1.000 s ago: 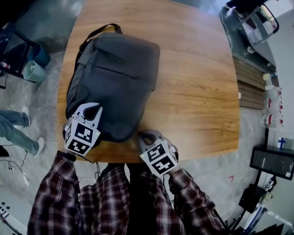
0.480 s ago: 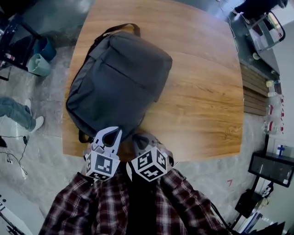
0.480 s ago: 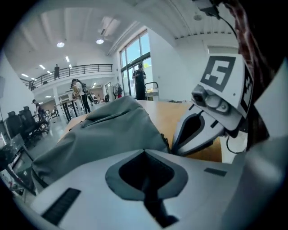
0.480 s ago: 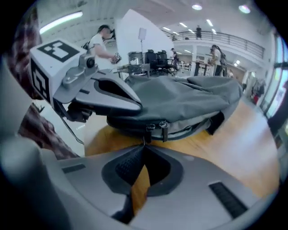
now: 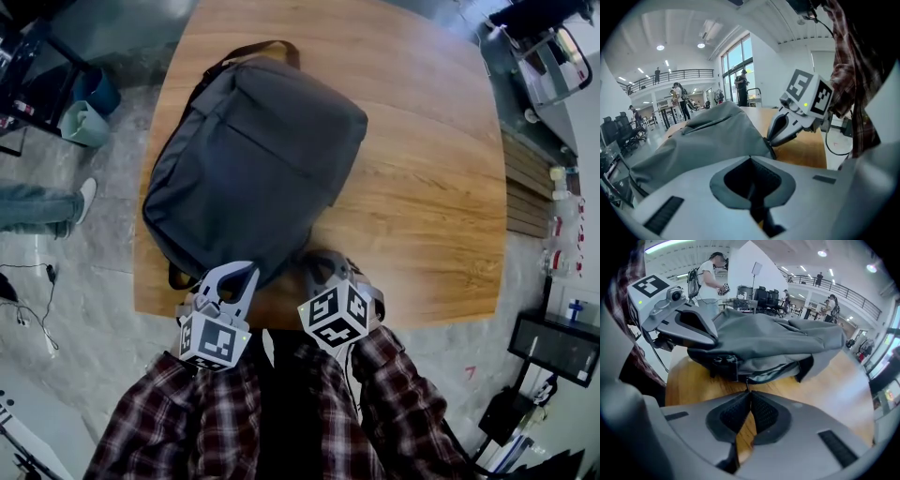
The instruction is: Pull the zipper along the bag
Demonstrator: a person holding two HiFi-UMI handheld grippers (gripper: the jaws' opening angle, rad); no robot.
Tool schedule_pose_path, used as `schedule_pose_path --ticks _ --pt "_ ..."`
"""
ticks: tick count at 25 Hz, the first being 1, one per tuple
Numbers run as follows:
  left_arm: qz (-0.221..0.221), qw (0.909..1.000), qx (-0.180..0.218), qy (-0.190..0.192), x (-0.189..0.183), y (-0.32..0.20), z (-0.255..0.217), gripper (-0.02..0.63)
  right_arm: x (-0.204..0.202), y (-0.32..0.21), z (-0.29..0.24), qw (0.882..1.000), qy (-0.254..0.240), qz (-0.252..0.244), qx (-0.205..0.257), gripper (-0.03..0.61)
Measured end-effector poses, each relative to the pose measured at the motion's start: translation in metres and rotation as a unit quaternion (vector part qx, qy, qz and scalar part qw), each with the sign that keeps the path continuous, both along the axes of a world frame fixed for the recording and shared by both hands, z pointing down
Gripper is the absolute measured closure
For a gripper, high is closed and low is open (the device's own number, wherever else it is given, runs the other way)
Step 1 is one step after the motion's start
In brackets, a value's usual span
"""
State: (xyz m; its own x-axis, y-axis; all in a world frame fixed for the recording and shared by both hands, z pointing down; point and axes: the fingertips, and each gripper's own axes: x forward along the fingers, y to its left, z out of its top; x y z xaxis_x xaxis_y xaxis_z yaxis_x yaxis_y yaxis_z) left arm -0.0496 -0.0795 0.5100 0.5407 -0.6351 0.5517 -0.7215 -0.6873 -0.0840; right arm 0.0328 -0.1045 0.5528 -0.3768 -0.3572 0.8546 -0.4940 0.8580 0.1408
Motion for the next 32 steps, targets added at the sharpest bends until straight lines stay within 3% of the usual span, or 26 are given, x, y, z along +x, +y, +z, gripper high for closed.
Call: schedule_pose_path --ticks 3,12,19,21,23,25,27,30,32 --pt "0.004 1.0 0.001 -0.001 0.0 0.001 -0.001 0.604 0.025 -0.026 -0.001 0.999 -0.003 0.045 -0.006 0.568" --pt "-0.001 1.0 -0.004 0.002 0.006 -0.002 0.003 0.604 0.045 -0.084 0.0 0.995 -0.009 0.095 0.002 0.563" --pt "-0.011 0.9998 -0.014 -0.001 0.006 -0.007 0.006 0.604 0.048 -0.088 -0.006 0.994 -0.03 0.106 0.0 0.557" --pt "-0.03 0.9992 -0.025 0.004 0.005 -0.012 0.006 0.603 0.055 -0.087 -0.017 0.99 -0.049 0.134 0.009 0.558" --pt "-0.052 0.9975 -0.039 0.028 0.005 -0.018 0.0 0.603 0.069 -0.085 -0.034 0.979 -0.09 0.182 0.016 0.558" --pt "-0.081 0.9924 -0.047 0.08 0.004 -0.028 -0.016 0.603 0.077 -0.078 -0.057 0.962 -0.153 0.225 0.011 0.558" --pt "-0.11 0.9832 -0.045 0.139 0.002 -0.04 -0.042 0.604 0.079 -0.069 -0.083 0.941 -0.223 0.255 0.007 0.558" --pt "-0.126 0.9732 -0.03 0.19 0.008 -0.059 -0.094 0.603 0.078 -0.062 -0.133 0.902 -0.323 0.285 0.02 0.558" --pt "-0.127 0.9655 -0.002 0.228 0.016 -0.071 -0.14 0.603 0.073 -0.059 -0.168 0.888 -0.361 0.283 0.04 0.558"
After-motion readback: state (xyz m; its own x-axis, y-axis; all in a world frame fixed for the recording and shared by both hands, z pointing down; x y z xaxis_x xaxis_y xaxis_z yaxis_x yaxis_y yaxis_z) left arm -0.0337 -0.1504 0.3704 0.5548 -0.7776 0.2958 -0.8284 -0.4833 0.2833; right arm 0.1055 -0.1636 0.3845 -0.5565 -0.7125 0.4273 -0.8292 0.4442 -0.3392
